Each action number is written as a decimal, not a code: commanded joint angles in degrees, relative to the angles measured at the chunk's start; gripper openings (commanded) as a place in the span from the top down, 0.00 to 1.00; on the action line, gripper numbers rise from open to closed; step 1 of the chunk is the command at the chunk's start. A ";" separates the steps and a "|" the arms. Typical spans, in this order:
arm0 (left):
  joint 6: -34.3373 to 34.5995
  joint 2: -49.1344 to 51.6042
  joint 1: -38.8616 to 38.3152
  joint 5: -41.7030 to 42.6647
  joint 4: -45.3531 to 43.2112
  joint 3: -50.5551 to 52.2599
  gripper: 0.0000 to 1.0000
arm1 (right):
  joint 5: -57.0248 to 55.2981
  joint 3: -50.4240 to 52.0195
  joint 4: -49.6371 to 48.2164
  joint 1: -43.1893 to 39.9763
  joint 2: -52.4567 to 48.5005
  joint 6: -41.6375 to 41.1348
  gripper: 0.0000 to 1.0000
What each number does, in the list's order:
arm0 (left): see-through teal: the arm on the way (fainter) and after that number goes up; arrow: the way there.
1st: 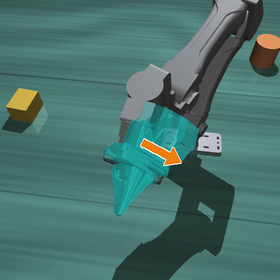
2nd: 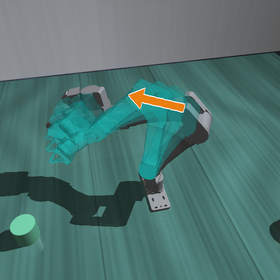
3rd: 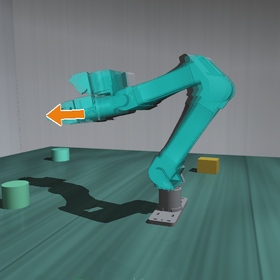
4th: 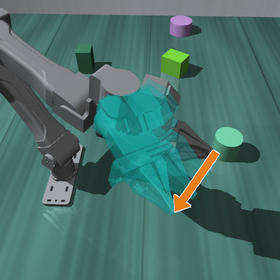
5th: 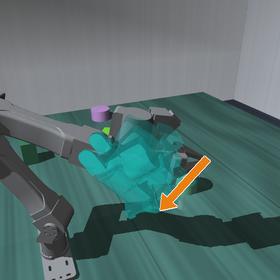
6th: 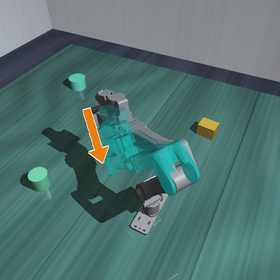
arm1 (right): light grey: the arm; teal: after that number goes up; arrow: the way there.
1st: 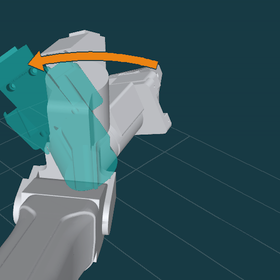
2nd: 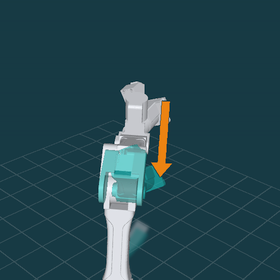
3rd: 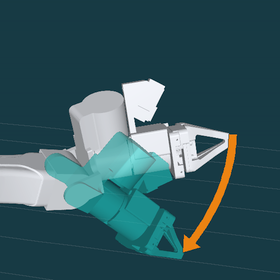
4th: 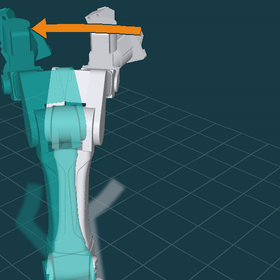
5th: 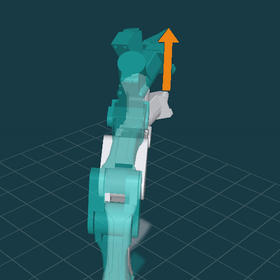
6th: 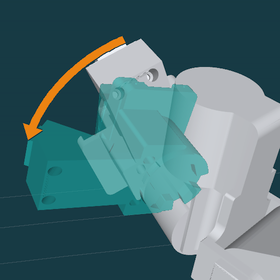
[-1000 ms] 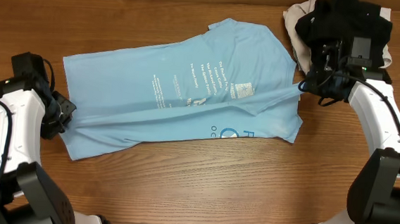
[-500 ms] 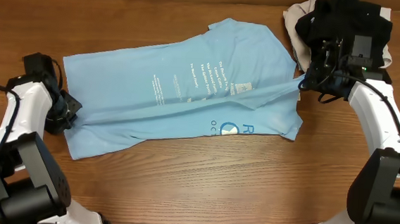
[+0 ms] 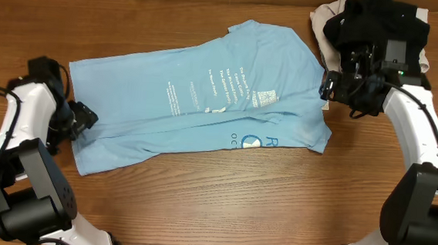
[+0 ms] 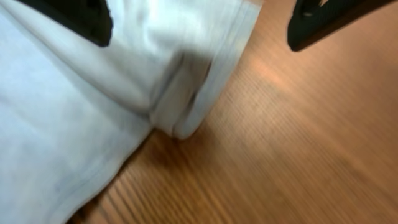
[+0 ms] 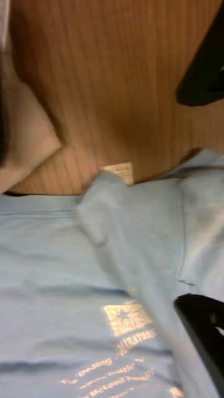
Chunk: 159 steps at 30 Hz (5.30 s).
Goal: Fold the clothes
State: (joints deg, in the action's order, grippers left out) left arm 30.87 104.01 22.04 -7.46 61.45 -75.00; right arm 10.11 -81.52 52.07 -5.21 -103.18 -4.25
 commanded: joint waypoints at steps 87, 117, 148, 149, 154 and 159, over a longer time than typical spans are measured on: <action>2.93 -8.87 -1.03 -4.50 -29.75 34.16 0.96 | 3.04 5.51 11.82 1.09 10.69 -3.28 0.23; -9.44 -8.90 -1.05 5.09 -8.94 24.96 0.61 | 2.99 5.51 10.93 1.07 10.69 -3.21 0.24; -6.43 -8.87 0.48 -10.75 -21.03 28.63 0.96 | 3.91 21.55 -0.46 5.46 9.38 -6.56 0.33; -6.43 -8.87 0.48 -10.75 -21.00 28.63 0.95 | 3.37 22.27 -1.16 6.16 9.27 -7.15 0.34; -6.43 -8.90 0.48 -10.78 -21.00 28.63 0.96 | -4.37 24.44 -3.08 8.98 8.85 -12.52 0.42; -6.43 -8.87 0.48 -11.15 -21.05 28.63 0.96 | -5.51 26.01 -5.14 9.18 8.85 -12.59 0.52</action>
State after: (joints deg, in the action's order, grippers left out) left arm 23.62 94.19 21.91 -16.60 40.66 -47.18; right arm 7.38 -56.77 48.07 3.84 -94.28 -15.27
